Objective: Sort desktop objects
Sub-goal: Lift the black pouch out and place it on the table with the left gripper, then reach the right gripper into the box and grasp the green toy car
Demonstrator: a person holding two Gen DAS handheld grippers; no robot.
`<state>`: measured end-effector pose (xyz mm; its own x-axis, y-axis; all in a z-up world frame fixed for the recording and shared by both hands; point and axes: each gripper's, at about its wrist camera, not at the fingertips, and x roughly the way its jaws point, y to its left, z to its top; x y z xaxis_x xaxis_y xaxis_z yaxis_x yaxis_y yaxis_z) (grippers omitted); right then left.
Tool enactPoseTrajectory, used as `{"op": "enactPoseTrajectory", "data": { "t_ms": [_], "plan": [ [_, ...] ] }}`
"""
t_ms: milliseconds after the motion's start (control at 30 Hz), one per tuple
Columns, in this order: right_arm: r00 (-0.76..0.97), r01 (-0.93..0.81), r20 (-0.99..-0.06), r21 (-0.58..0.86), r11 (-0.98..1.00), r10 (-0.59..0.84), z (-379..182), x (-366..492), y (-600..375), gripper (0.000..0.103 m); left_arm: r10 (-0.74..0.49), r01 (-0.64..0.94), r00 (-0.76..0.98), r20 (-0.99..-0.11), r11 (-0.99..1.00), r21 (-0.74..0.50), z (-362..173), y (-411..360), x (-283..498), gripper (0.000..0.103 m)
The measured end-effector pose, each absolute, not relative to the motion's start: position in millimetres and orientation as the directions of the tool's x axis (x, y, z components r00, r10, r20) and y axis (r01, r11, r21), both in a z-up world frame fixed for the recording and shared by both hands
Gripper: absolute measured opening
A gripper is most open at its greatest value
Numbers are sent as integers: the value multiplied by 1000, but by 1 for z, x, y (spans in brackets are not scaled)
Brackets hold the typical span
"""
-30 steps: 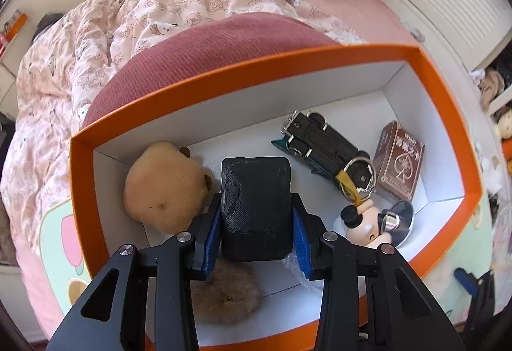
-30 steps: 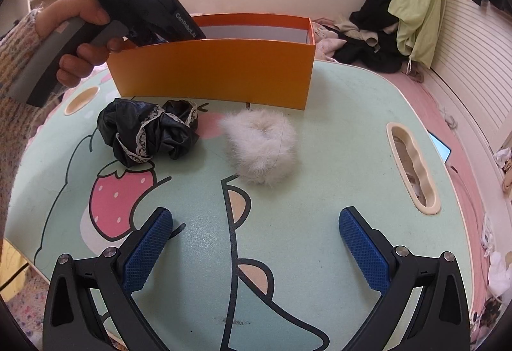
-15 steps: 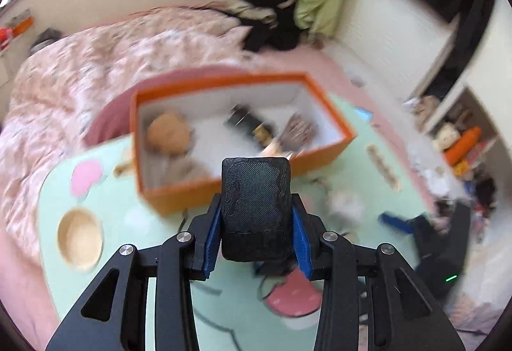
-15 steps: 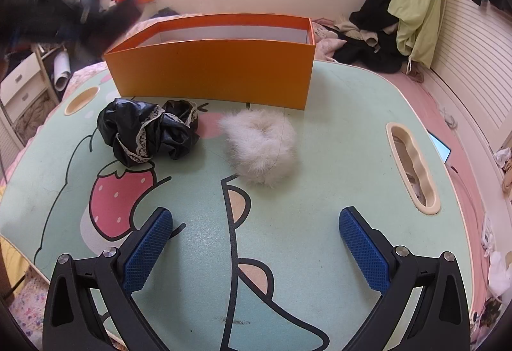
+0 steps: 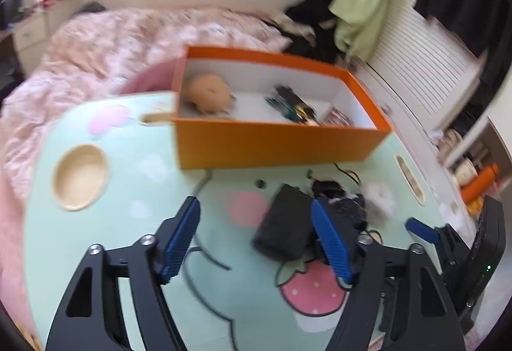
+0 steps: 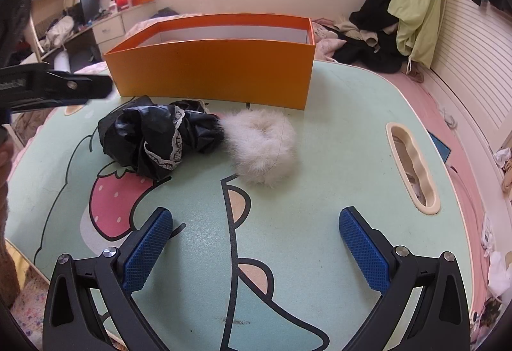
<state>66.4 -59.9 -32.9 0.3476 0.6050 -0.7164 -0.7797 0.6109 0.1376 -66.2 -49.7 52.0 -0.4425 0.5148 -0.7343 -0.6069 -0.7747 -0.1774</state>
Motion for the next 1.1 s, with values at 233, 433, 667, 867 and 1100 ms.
{"op": "enactPoseTrajectory", "data": {
  "t_ms": [233,433,667,867,1100],
  "plan": [
    [348,-779,-716,138,612,605,-33,66,-60,103,481,-650,-437,-760,-753,-103,28,-68,-28,79],
    [350,-777,-716,137,614,603,-33,66,-60,103,408,-655,-467,-784,-756,-4,3,-46,-11,86],
    [362,-766,-717,137,629,596,-30,66,-62,103,385,-637,-510,-769,-770,37,11,-47,-6,103],
    [364,-763,-716,137,631,595,-30,65,-61,103,385,-635,-512,-768,-771,37,18,-50,-3,103],
    [364,-763,-716,138,632,595,-30,65,-61,103,383,-633,-513,-768,-773,37,17,-48,-2,103]
  ]
}}
